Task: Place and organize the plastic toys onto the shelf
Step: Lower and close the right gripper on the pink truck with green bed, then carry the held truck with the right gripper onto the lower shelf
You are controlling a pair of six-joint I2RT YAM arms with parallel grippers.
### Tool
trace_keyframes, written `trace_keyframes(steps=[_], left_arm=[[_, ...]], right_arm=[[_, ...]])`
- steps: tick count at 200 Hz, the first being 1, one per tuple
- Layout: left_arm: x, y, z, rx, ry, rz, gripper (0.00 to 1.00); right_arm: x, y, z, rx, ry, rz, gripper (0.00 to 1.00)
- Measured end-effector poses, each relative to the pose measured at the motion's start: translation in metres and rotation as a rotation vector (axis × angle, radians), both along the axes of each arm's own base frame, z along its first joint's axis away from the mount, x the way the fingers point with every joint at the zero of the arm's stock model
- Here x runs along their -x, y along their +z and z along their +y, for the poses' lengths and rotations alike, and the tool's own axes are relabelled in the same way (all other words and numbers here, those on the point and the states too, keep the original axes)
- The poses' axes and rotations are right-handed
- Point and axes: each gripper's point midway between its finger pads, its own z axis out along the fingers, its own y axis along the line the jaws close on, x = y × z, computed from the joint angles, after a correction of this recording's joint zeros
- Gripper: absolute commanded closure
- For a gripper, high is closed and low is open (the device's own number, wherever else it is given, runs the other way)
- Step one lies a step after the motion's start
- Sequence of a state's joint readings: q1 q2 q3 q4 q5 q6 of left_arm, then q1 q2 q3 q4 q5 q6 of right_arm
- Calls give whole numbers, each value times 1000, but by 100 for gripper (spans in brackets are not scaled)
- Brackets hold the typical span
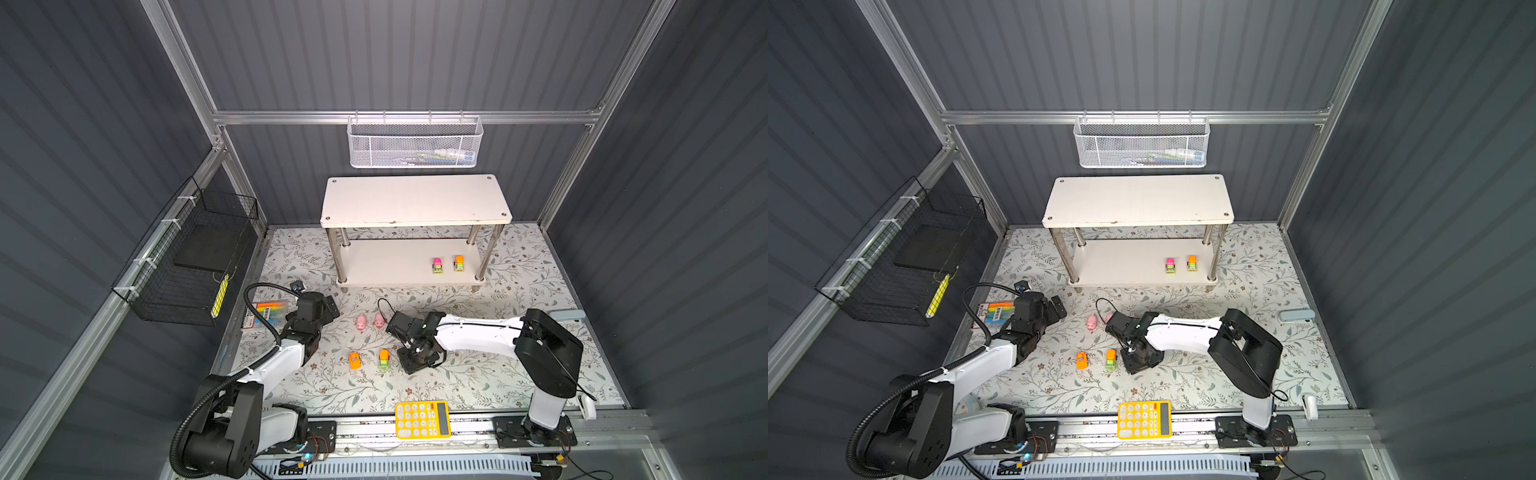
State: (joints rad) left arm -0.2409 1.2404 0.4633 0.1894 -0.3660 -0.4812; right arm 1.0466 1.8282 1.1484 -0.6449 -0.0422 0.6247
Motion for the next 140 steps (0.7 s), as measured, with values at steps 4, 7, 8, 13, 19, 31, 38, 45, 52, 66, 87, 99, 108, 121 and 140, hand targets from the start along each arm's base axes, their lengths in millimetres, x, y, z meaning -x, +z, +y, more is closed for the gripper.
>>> trace_keyframes(steps=[4, 7, 8, 13, 19, 31, 38, 45, 52, 66, 87, 99, 108, 121, 140], left_arm=[[0, 0, 0, 0, 0, 0, 0], [0, 0, 0, 1, 0, 0, 0], [0, 0, 0, 1, 0, 0, 0], [0, 0, 0, 1, 1, 0, 0], [0, 0, 0, 1, 1, 0, 0], [0, 0, 0, 1, 1, 0, 0], [0, 0, 0, 1, 1, 0, 0], [0, 0, 0, 1, 1, 0, 0], [0, 0, 0, 1, 1, 0, 0], [0, 0, 0, 1, 1, 0, 0], [0, 0, 0, 1, 1, 0, 0], [0, 0, 0, 1, 1, 0, 0], [0, 0, 0, 1, 1, 0, 0], [0, 0, 0, 2, 1, -1, 0], [-2, -1, 0, 2, 1, -2, 0]], right_arm=[[0, 0, 0, 1, 0, -1, 61], [0, 0, 0, 1, 0, -1, 61], [0, 0, 0, 0, 0, -1, 61], [0, 0, 0, 2, -1, -2, 62], [0, 0, -1, 3, -1, -3, 62], [0, 1, -1, 5, -4, -4, 62], [0, 2, -2, 5, -5, -5, 62], [0, 3, -2, 4, -5, -7, 62], [-1, 6, -3, 3, -6, -10, 63], [-1, 12, -4, -3, -8, -19, 63], [-2, 24, -7, -7, -11, -37, 63], [-4, 33, -8, -12, -14, -53, 63], [-6, 41, -6, -22, -15, -66, 63], [-10, 49, -3, -40, -17, -83, 63], [-13, 53, -2, -48, -21, -94, 63]])
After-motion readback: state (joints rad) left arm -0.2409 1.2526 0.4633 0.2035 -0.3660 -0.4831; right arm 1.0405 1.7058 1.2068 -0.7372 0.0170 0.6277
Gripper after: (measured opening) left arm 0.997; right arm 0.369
